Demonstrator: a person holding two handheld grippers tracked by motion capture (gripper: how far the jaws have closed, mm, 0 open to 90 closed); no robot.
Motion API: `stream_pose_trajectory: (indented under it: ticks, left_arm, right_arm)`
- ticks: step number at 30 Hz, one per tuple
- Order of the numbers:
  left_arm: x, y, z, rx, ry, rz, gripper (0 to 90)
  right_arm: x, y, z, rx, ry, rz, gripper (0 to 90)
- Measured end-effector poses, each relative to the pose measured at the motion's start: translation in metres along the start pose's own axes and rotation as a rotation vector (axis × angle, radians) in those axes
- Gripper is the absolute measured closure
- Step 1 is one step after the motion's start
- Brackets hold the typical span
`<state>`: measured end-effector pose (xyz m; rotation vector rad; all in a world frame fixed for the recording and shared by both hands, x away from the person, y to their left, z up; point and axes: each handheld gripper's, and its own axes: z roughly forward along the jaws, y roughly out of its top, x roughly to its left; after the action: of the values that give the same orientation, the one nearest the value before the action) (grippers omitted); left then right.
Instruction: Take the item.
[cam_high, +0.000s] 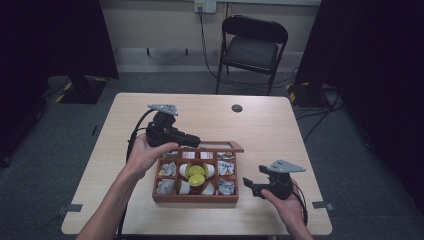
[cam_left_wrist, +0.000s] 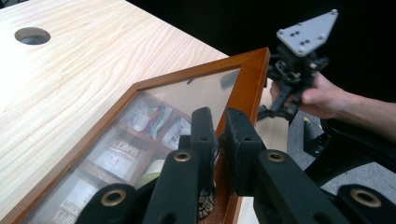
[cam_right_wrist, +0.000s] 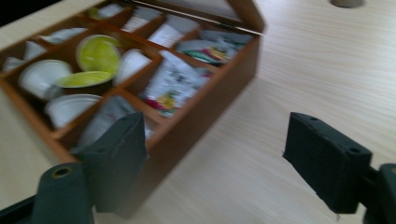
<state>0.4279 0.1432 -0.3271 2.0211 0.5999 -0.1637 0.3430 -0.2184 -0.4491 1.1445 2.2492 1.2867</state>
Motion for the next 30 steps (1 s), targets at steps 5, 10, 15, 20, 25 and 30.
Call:
stream_pose_trajectory:
  ticks: [5, 10, 15, 20, 25, 30]
  left_arm:
    - [-0.001, 0.0, 0.0, 0.004, 0.001, 0.008, 82.6]
    - [-0.001, 0.001, 0.0, 0.0, 0.006, 0.009, 82.6]
    - [-0.001, 0.001, 0.0, 0.004, 0.003, 0.009, 82.6]
    - [0.0, 0.001, 0.0, 0.001, 0.001, 0.006, 82.6]
    - [0.0, 0.001, 0.0, 0.001, 0.001, 0.007, 82.6]
    - [0.0, 0.001, 0.0, 0.004, 0.001, 0.008, 82.6]
  right_arm:
    - [0.027, 0.01, 0.005, -0.009, 0.074, -0.047, 23.7]
    - [0.053, 0.02, 0.017, 0.002, 0.138, -0.106, 26.4]
    - [0.072, 0.026, 0.036, 0.046, 0.187, -0.15, 31.0]
    - [0.088, 0.032, 0.056, 0.08, 0.215, -0.194, 32.6]
    - [0.096, 0.036, 0.071, 0.107, 0.22, -0.216, 33.3]
    - [0.101, 0.037, 0.084, 0.133, 0.219, -0.232, 34.3]
